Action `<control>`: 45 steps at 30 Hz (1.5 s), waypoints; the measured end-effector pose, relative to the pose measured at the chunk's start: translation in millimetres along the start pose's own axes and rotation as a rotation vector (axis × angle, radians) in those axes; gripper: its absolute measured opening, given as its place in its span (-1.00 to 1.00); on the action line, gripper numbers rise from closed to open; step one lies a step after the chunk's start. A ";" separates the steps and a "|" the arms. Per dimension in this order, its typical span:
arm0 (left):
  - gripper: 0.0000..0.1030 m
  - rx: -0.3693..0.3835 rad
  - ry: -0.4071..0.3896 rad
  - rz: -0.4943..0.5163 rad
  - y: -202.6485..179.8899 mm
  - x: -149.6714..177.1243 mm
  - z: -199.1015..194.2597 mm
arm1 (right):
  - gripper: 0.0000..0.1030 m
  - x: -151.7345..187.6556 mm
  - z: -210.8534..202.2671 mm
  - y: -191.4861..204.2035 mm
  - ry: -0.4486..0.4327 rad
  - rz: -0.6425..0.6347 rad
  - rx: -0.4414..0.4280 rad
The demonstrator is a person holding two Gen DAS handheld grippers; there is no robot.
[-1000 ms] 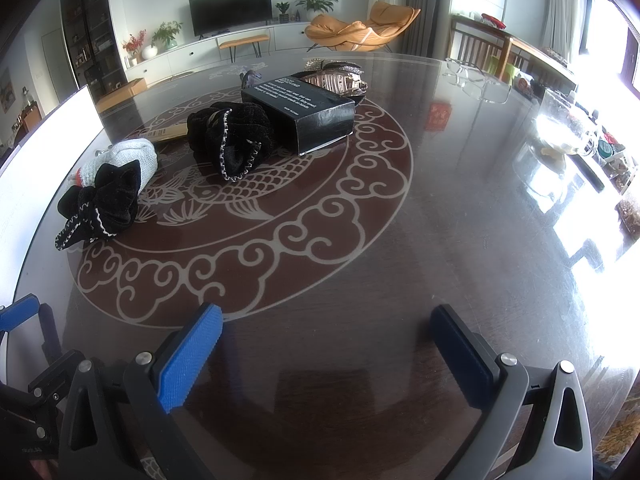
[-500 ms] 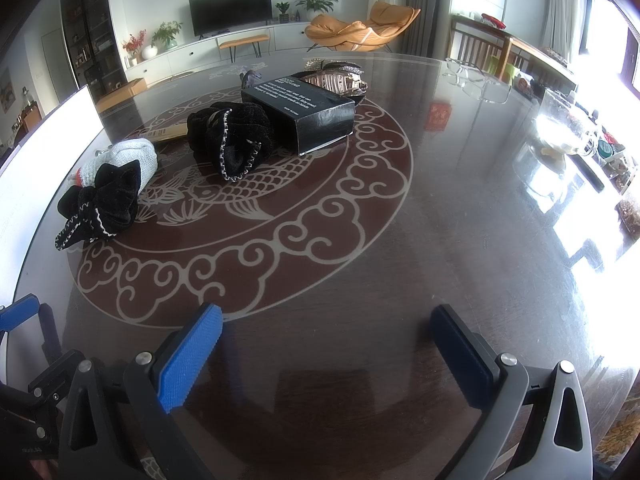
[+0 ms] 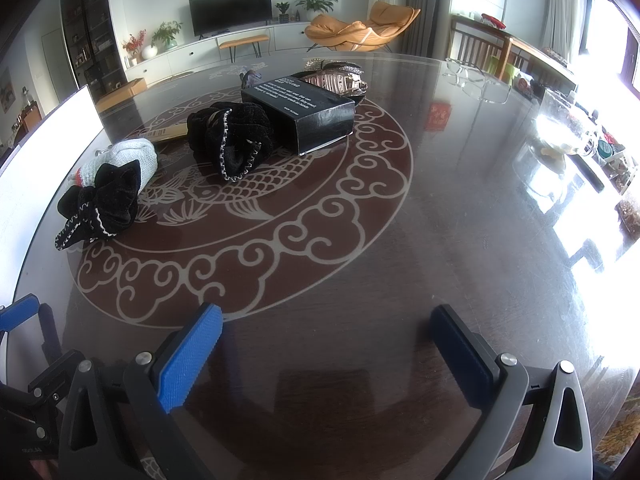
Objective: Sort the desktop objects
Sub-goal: 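Reach the left tool to the black knitted glove and close on it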
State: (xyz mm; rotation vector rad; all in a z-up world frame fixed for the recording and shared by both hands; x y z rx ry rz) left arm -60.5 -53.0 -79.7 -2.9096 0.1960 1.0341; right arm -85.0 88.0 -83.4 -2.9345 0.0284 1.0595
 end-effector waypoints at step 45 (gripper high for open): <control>0.65 -0.017 -0.081 0.182 -25.8 -29.3 -10.6 | 1.00 0.9 -1.2 0.3 0.000 0.001 0.000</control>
Point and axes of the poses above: each gripper's, at about its wrist camera, not at the fingertips, and z roughly the way its jaws point, y to its left, x to its underside, the point moved 5 cm from there along z, roughly the way its jaws point, and after that the axes turned 4 degrees about -y, right-handed, at the moved point
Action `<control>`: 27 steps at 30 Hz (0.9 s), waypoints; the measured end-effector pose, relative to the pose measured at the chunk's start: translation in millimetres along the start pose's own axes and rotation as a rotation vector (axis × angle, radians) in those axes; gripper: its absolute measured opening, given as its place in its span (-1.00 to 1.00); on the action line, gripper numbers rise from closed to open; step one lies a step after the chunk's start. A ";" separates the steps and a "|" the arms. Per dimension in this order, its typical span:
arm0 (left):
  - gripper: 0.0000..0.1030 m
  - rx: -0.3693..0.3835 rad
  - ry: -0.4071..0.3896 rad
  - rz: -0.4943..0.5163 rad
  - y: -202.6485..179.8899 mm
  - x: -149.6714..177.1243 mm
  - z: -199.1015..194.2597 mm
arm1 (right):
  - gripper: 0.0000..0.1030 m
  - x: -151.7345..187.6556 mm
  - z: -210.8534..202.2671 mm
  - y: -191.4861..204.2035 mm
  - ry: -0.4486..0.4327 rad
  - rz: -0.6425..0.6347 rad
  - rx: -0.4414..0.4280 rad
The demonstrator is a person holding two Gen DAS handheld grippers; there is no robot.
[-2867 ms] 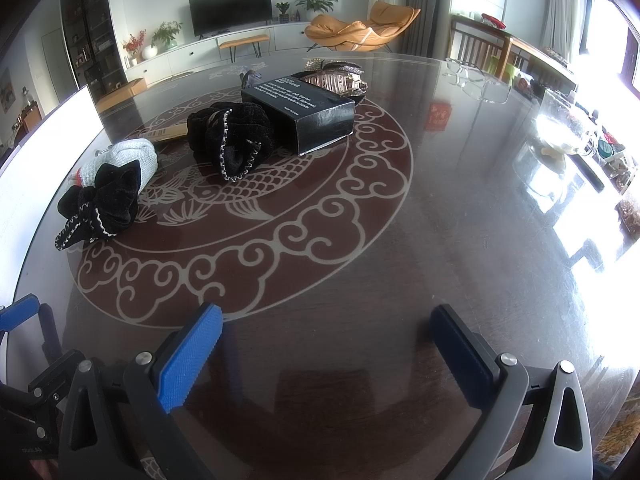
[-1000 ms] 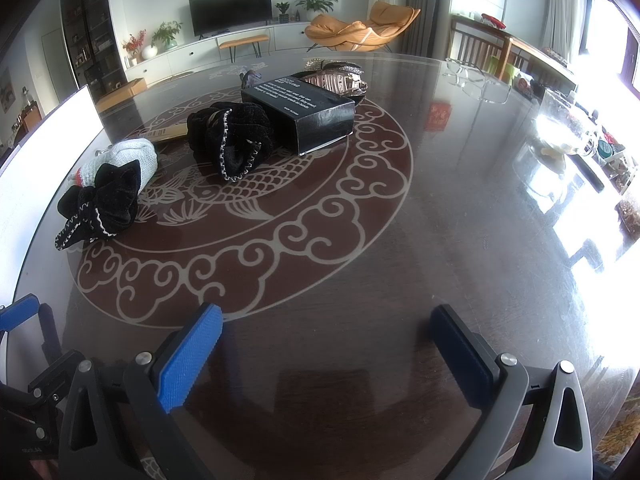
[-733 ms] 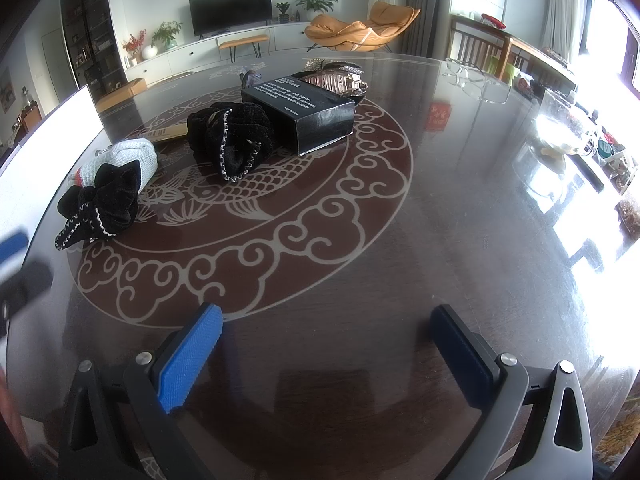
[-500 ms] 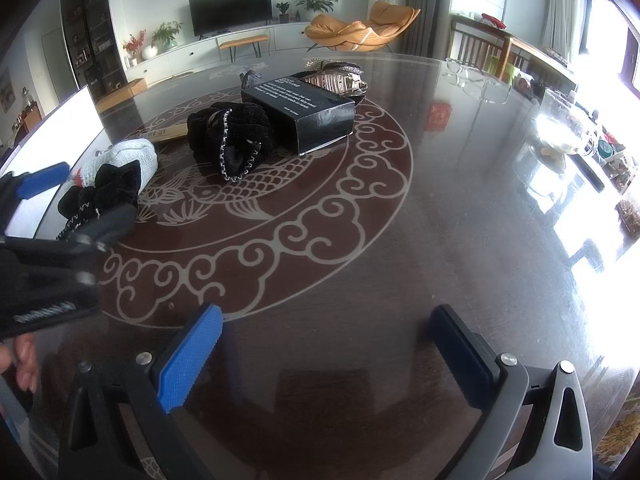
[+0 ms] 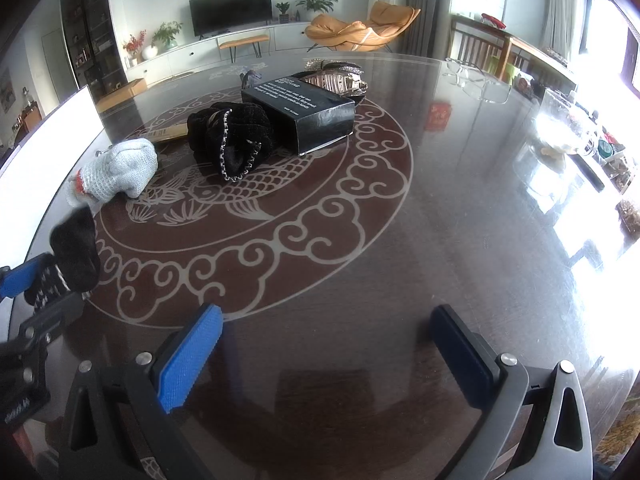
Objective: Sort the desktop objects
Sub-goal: 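Reach the left tool to the black knitted glove and close on it, then hold the black glove lifted in the left tool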
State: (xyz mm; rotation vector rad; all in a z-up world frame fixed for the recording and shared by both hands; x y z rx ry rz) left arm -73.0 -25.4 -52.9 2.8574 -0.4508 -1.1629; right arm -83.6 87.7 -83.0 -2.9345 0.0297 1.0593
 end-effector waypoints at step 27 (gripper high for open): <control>-0.28 0.008 0.017 -0.200 31.9 8.8 22.3 | 1.00 0.1 -0.4 0.4 0.001 0.001 0.001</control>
Point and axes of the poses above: each gripper's, at about its wrist camera, not at the fingertips, and z roughly the way its jaws point, y to its left, x to its underside, the point moved 5 cm from there along z, roughly the way its jaws point, and after that the axes turned 4 degrees about -y, right-handed, at the moved point
